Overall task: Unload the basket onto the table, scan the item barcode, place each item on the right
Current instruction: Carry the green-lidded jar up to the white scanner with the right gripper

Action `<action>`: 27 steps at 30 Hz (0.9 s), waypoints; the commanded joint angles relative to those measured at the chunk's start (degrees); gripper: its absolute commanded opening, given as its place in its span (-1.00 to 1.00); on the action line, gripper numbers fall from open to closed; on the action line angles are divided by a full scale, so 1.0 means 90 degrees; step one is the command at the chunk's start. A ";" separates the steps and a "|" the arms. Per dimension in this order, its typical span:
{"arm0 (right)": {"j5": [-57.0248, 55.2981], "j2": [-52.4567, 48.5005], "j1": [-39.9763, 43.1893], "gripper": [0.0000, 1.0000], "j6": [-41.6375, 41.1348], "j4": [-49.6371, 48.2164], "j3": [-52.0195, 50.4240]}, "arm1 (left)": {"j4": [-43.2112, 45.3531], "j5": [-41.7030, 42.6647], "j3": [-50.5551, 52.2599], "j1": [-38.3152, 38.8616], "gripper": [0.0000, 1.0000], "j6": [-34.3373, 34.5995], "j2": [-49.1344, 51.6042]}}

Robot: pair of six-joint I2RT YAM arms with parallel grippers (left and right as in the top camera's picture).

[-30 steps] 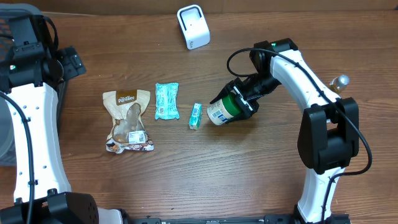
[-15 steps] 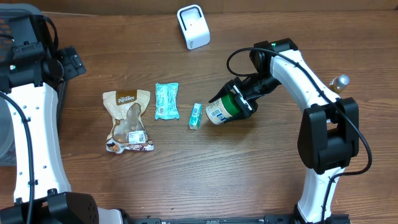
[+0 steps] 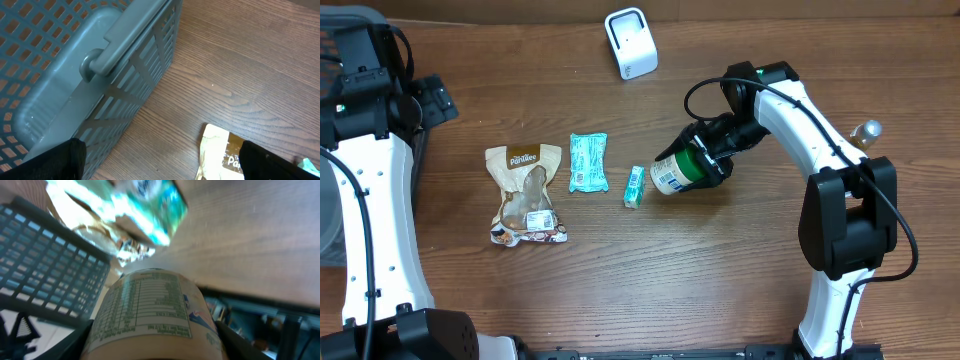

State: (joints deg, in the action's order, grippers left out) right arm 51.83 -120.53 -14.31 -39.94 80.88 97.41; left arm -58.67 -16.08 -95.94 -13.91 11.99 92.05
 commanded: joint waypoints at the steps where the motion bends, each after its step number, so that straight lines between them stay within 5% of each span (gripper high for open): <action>1: -0.0580 0.0058 0.0015 0.04 0.0044 -0.0216 0.0141 | 0.0017 0.0005 -0.0070 -0.0036 0.99 -0.0019 0.0012; 8: -0.3796 0.0058 0.0015 0.01 0.0374 -0.0969 0.0141 | 0.0017 0.0005 -0.0070 -0.0036 0.99 -0.0019 0.0012; 15: -0.3966 0.0058 0.0168 -0.24 0.2771 -0.1396 0.0566 | 0.0017 0.0005 -0.0070 -0.0036 0.99 -0.0019 0.0012; 23: -0.3973 0.0058 0.0231 -0.50 0.3507 0.0818 0.4911 | 0.0017 0.0005 -0.0070 -0.0036 0.99 -0.0019 0.0012; 27: -0.4102 0.0058 0.0012 -0.50 0.3789 0.0877 0.5928 | 0.0017 0.0005 -0.0070 -0.0036 0.99 -0.0019 0.0012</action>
State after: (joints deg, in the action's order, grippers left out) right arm 15.55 -121.47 -12.36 -9.78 88.92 146.58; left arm -58.70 -16.08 -95.94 -13.91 11.99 92.05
